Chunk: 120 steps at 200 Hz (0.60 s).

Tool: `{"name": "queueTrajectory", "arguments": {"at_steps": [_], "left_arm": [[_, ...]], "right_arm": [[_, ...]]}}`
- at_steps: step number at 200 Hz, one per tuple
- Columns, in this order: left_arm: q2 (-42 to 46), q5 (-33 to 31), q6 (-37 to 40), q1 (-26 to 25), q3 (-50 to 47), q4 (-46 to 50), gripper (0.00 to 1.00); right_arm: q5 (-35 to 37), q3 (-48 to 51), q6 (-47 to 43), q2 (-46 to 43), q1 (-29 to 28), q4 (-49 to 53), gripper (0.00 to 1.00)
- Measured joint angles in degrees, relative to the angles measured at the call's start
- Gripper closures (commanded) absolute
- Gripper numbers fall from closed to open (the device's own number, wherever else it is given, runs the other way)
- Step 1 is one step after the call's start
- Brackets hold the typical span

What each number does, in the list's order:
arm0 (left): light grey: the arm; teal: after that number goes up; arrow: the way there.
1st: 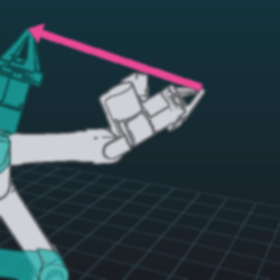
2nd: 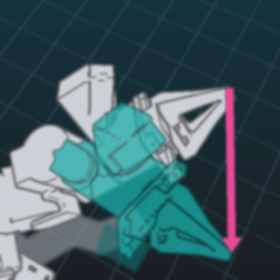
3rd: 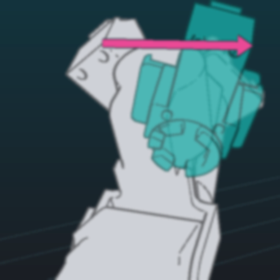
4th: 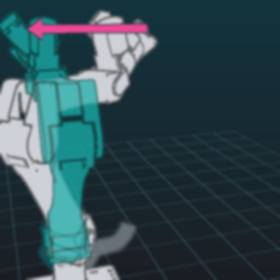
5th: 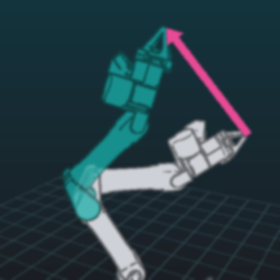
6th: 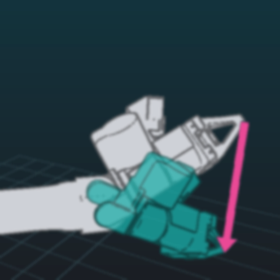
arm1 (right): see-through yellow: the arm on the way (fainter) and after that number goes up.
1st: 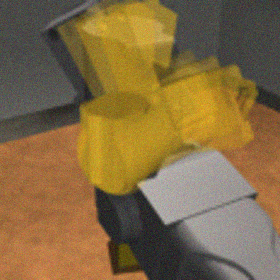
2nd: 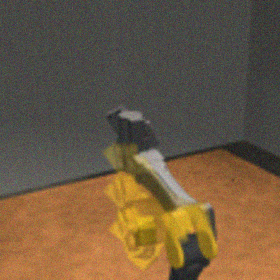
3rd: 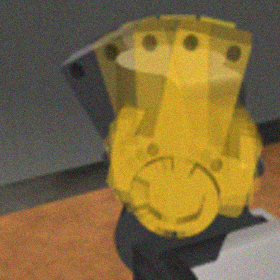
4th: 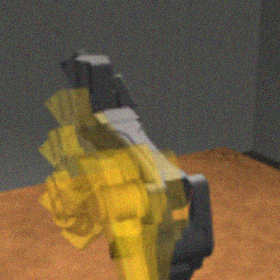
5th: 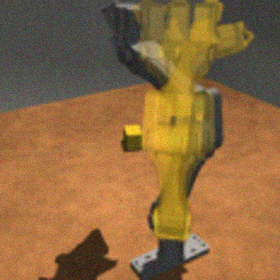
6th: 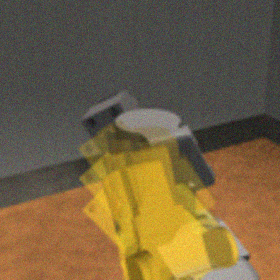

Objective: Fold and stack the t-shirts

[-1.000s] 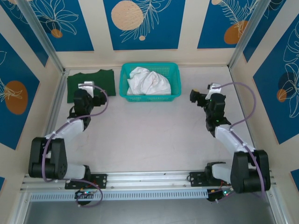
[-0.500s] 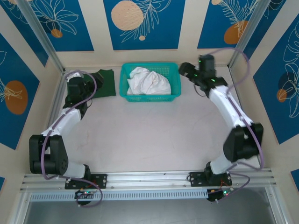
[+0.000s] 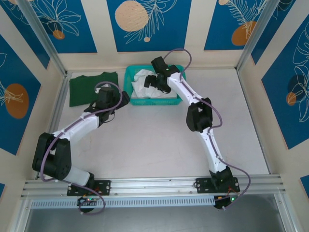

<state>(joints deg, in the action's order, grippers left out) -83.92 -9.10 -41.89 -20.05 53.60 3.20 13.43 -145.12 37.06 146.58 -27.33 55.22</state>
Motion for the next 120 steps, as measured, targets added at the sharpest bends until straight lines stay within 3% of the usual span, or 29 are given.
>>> {"name": "queueTrajectory", "arguments": {"at_steps": [11, 47, 64, 94, 120], "left_arm": [[0.81, -0.07, 0.02, -0.28, -0.85, 0.94, 0.00], [3.74, 0.04, 1.25, -0.28, -3.10, 3.39, 0.01], [3.76, 0.72, 2.49, -0.28, -3.10, 3.72, 0.03], [3.56, 1.81, 4.15, -0.28, -3.08, 3.78, 0.06], [1.88, 2.73, 5.03, -0.28, -2.62, 4.09, 0.06]], "right_arm": [[-0.39, -1.60, 0.48, 1.92, 0.37, 0.50, 0.20], [-5.18, -2.01, 1.79, 4.35, 2.08, 0.98, 0.81], [-7.32, -2.34, 2.19, 4.31, 2.64, 0.87, 1.00], [-9.20, -2.21, 1.03, 1.60, 3.08, -0.11, 1.00], [-10.14, -0.35, -0.24, -7.26, 2.95, -2.19, 1.00]]}}
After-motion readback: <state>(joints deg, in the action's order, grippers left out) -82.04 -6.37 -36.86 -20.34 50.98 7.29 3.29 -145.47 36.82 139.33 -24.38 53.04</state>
